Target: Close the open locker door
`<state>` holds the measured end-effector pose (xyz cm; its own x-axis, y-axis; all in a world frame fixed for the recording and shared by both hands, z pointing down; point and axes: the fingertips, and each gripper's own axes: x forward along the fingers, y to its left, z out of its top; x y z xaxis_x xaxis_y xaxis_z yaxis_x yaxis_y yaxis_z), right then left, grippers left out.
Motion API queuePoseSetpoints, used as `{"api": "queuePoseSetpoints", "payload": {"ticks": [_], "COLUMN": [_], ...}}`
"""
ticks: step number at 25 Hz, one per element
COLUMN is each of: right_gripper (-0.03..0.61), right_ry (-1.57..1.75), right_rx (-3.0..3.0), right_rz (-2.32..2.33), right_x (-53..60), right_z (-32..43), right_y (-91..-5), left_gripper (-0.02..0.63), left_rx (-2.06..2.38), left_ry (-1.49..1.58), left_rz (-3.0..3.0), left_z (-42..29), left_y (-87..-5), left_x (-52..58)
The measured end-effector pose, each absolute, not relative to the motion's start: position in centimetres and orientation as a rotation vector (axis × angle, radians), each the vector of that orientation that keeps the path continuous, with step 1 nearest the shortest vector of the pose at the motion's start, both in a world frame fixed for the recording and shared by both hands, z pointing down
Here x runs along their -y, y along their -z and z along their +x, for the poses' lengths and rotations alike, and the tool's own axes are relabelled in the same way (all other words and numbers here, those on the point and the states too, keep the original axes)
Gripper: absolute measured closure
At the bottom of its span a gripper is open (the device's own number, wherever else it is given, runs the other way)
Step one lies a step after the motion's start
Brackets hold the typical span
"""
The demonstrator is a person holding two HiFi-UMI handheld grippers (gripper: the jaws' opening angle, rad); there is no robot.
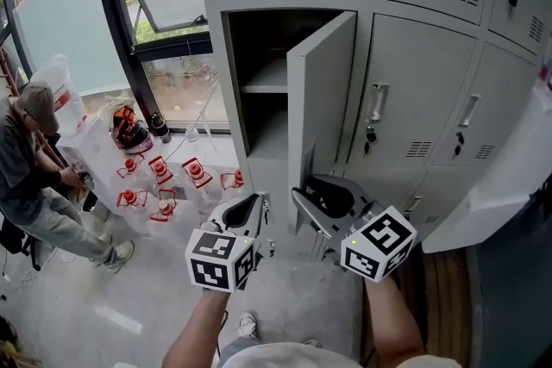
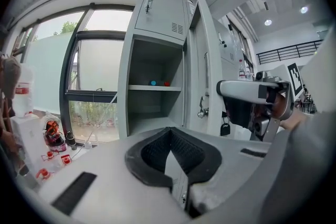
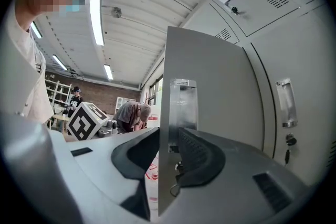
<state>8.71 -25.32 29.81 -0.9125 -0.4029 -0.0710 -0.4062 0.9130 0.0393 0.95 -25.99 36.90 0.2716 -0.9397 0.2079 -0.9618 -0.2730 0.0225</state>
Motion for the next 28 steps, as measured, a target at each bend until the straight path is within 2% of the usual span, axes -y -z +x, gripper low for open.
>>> {"api": "queuePoseSetpoints", "payload": {"ticks": [28], "right_gripper": [0.483], "right_ry": [-0.051], "right_rx": [-2.969], "right_rz": [-0.942], "right_x": [32.5], "right_z": [-2.8], "right_y": [-29.8], "left_gripper": [0.607], "left_rx": [1.689], "left_ry": [-0.192], "left_rz": [2.429], "left_z": [-10.3], "left_y": [-37.4], "left_x": [32.0]}}
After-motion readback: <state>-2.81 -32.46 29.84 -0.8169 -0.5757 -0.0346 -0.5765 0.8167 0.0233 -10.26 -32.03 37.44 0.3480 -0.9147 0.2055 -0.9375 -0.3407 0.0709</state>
